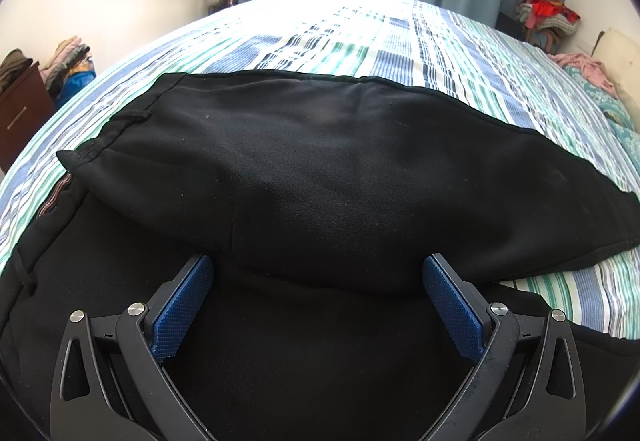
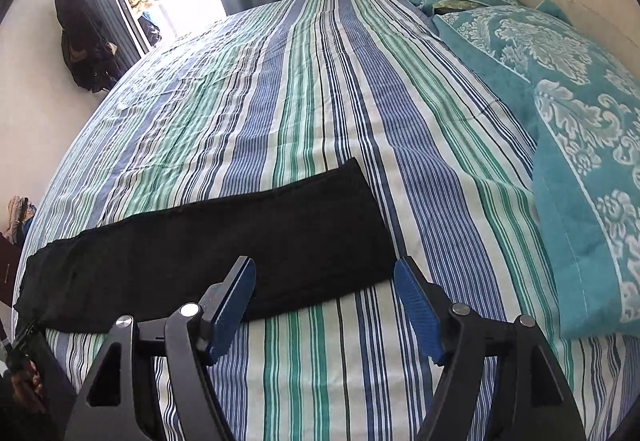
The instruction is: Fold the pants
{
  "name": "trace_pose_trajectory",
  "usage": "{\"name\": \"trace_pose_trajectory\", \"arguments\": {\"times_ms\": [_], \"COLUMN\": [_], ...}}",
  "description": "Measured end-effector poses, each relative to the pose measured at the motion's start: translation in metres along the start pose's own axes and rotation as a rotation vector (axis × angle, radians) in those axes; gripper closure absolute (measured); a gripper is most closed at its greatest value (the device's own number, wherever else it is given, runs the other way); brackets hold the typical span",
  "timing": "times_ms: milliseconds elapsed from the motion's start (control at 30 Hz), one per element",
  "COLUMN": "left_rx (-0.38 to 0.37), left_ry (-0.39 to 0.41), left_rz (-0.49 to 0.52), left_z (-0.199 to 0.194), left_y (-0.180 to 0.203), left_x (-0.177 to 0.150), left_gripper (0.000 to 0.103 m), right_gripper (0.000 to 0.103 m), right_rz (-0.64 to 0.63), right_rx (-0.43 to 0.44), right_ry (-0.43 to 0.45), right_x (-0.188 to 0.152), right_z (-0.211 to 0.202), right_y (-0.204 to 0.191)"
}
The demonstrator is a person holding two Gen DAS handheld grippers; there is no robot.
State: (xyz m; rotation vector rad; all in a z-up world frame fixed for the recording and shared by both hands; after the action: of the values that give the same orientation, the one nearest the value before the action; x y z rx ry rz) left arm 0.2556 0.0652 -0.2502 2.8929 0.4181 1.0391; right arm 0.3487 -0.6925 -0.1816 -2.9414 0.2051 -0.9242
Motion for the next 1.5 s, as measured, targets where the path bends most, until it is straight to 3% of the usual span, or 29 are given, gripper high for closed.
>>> {"name": "trace_pose_trajectory", "arguments": {"times_ms": [133,300,333,367,400,467,567,667,767,867,1033,1167,1233,1300,1367,1433,1500], "left_rx": [0.000,-0.004,-0.004,-0.003,-0.003,-0.003,-0.001,0.003,0.009,0.018,0.022,0.026,0.026,0.020,-0.046,-0.109,-0.154], "left_ry": [0.000,0.002,0.002,0.002,0.002,0.002,0.001,-0.002,-0.007,-0.011,-0.033,-0.090,-0.134,-0.157,-0.149,-0.138,-0.136], "left_rz": [0.000,-0.002,-0.003,-0.002,-0.002,-0.002,-0.001,0.001,0.003,0.006,0.005,0.003,0.016,0.033,0.048,0.061,0.063], "left_z": [0.000,0.000,0.000,0.000,0.000,0.000,0.000,0.000,0.000,0.000,0.001,0.000,-0.007,-0.019,-0.039,-0.062,-0.080], "left_y": [0.000,-0.001,0.000,0.000,0.000,0.000,0.000,0.000,0.000,0.001,0.002,0.002,0.002,0.003,0.008,0.016,0.023], "left_x": [0.000,0.000,0.000,0.000,0.000,0.000,0.000,0.000,0.000,0.000,0.001,0.004,0.002,-0.005,-0.016,-0.030,-0.044], "left_gripper": [0.000,0.000,0.000,0.000,0.000,0.000,0.000,0.000,0.000,0.000,0.000,0.000,0.000,0.001,0.001,0.001,0.001], "right_gripper": [0.034,0.037,0.043,0.063,0.090,0.096,0.099,0.099,0.099,0.100,0.099,0.082,0.064,0.031,0.024,0.024,0.014], "right_rz": [0.008,0.041,0.037,0.014,-0.014,-0.006,-0.052,-0.094,-0.133,-0.092,0.014,0.161,0.220,0.262,0.282,0.285,0.275], "right_rx": [-0.043,-0.090,-0.074,-0.094,-0.121,-0.079,-0.094,-0.062,-0.037,-0.015,-0.060,-0.154,-0.178,-0.230,-0.261,-0.271,-0.269], "right_ry": [-0.086,-0.158,-0.187,-0.200,-0.171,-0.087,0.043,0.136,0.169,0.152,0.067,-0.027,-0.006,0.046,0.105,0.147,0.173], "right_x": [0.048,0.056,0.051,0.046,0.044,0.040,0.027,-0.005,-0.059,-0.123,-0.220,-0.261,-0.264,-0.264,-0.265,-0.265,-0.268], "right_z": [0.064,0.114,0.121,0.121,0.113,0.087,0.027,-0.037,-0.090,-0.119,-0.131,-0.127,-0.137,-0.156,-0.178,-0.196,-0.207], "right_y": [0.008,0.010,0.008,0.007,0.007,0.009,0.002,-0.015,-0.036,-0.048,-0.057,-0.053,-0.053,-0.054,-0.064,-0.080,-0.102]}}
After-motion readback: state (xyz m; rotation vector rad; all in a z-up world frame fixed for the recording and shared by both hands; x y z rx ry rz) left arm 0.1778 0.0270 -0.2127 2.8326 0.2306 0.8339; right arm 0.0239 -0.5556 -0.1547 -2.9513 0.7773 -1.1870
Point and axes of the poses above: each gripper's, at about its wrist camera, not at the fingertips, and z roughly the way its jaws point, y to its right, x to its top, the point moved 5 cm from there along z, roughly the way its jaws point, and after that the axes turned 7 degrees about -z, right-handed, at the moved point
